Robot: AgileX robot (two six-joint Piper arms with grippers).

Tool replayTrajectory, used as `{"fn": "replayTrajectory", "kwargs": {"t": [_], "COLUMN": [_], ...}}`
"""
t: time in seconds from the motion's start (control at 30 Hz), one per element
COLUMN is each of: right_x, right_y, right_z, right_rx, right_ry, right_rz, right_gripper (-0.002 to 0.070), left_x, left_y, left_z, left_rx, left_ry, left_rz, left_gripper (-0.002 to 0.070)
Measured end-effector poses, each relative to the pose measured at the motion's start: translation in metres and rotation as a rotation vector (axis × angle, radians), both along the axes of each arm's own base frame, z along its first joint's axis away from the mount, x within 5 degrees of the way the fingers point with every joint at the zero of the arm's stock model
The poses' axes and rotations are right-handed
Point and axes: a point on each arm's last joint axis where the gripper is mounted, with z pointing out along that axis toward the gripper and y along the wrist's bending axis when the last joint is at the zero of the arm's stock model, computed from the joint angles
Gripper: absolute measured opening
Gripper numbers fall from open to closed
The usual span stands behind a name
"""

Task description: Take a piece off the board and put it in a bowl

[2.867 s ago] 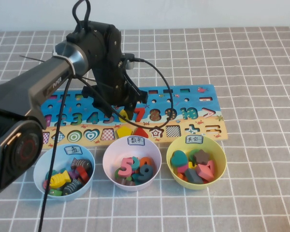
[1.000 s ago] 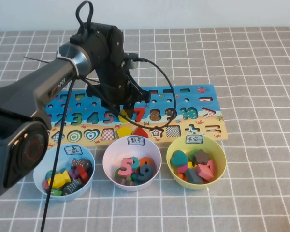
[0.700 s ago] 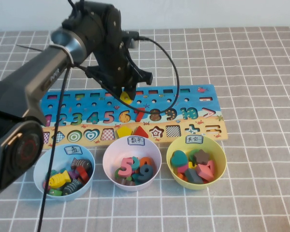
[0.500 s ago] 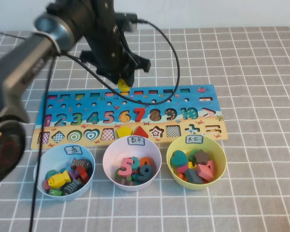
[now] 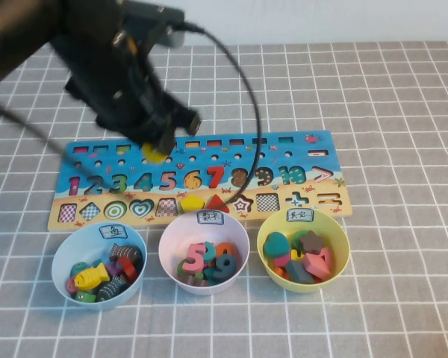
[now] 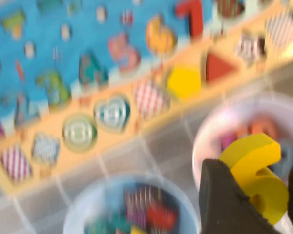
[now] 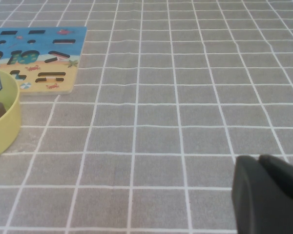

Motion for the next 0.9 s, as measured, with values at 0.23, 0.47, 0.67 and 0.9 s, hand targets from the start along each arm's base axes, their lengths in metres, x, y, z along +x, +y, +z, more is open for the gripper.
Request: {"fn": "replayTrajectory", "kwargs": {"t": [0.23,0.47,0.67,0.9], "right_x": [0.000,0.000,0.000,0.000], "right_y": [0.000,0.000,0.000,0.000], "right_z": [0.000,0.000,0.000,0.000], "right_rx": [0.000,0.000,0.000,0.000], "right_ry": [0.000,0.000,0.000,0.000], "right_rz": [0.000,0.000,0.000,0.000], "right_gripper": [-0.0017,-0.0017,-0.0017,-0.0017], "left_x": [-0.056,-0.101,-0.115,-0.102], "left_y": [0.017,0.009,0.002,-0.006], "left_z": [-0.017,-0.053,-0.090,-0.112], "left_rx": [-0.038,-0.149,-0.180,-0.165], "left_ry": [-0.049,-0.216,-0.273,-0.262], "left_rz": [-0.037,-0.157,-0.226,-0.222], "left_gripper": [0.0231,0.0231,0.0231,0.0231]}}
